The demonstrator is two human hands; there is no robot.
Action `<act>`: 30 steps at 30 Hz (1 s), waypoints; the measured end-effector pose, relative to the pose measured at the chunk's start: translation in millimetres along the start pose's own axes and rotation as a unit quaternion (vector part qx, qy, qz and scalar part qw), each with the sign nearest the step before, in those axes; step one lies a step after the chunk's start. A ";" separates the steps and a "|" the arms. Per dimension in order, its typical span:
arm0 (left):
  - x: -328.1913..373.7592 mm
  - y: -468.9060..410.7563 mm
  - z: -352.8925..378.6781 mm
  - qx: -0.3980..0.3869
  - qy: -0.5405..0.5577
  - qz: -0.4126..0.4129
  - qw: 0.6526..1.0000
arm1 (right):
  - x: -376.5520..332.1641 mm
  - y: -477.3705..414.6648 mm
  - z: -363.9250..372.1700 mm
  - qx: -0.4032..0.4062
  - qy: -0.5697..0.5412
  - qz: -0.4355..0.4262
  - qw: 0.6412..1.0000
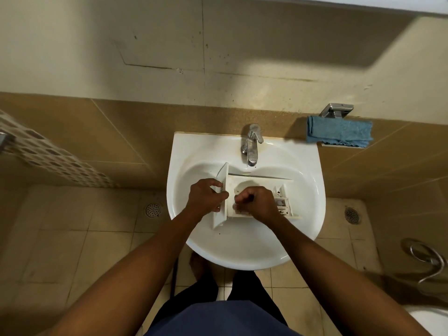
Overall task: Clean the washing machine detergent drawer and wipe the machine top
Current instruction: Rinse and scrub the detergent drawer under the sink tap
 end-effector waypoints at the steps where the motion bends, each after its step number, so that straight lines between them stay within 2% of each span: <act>1: 0.0 0.0 0.0 -0.001 -0.003 0.001 1.000 | 1.1 4.3 0.8 -0.013 0.007 -0.009 1.000; 5: 1.6 1.0 0.2 -0.001 -0.003 0.000 1.000 | -0.2 5.9 0.8 -0.025 -0.008 -0.010 1.000; 9: 2.4 2.1 0.2 -0.001 -0.005 0.001 1.000 | -5.1 -5.1 -1.2 -0.035 -0.086 0.050 0.994; 11: 2.8 2.2 0.6 0.000 -0.006 0.002 1.000 | -5.5 -4.8 -2.0 -0.078 -0.009 0.007 0.997; 12: 2.7 2.1 0.7 0.001 -0.006 0.001 1.000 | -5.2 -3.6 -2.2 -0.084 0.123 -0.066 0.987; 13: 3.2 2.1 0.6 0.001 -0.007 0.001 1.000 | -3.6 0.7 -1.8 -0.073 0.257 -0.128 0.955; 14: 3.5 2.1 0.7 0.001 -0.008 0.002 1.000 | -4.2 8.9 -0.5 -0.057 0.336 -0.185 0.922; 15: 3.6 2.3 0.6 0.001 -0.008 0.003 1.000 | 0.7 14.5 0.6 -0.046 0.365 -0.224 0.902; 17: 3.9 3.3 0.3 0.001 -0.004 0.003 1.000 | 2.1 22.0 1.1 -0.022 0.350 -0.248 0.903; 21: 4.2 5.2 0.1 0.002 0.000 0.001 1.000 | -0.9 0.4 -1.4 0.035 0.340 -0.216 0.915; 24: 6.2 5.6 0.6 0.006 -0.012 0.004 1.000 | -3.2 -9.6 3.9 0.027 0.354 -0.176 0.918; 26: 6.6 5.4 1.0 0.005 -0.013 0.005 1.000 | 1.6 -3.0 8.4 0.026 0.389 -0.175 0.904; 30: 4.0 4.9 1.5 0.005 -0.022 0.014 1.000 | 12.6 29.0 5.0 0.022 0.453 -0.226 0.862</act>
Point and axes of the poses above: each hand's wrist, its own y-axis away from the middle knuckle, its own z-axis out of the palm, x = y × z, the point moved 1 cm from there along -y, towards the middle knuckle, and after that the axes turned 1 degree about -x, right-handed, at the moved point
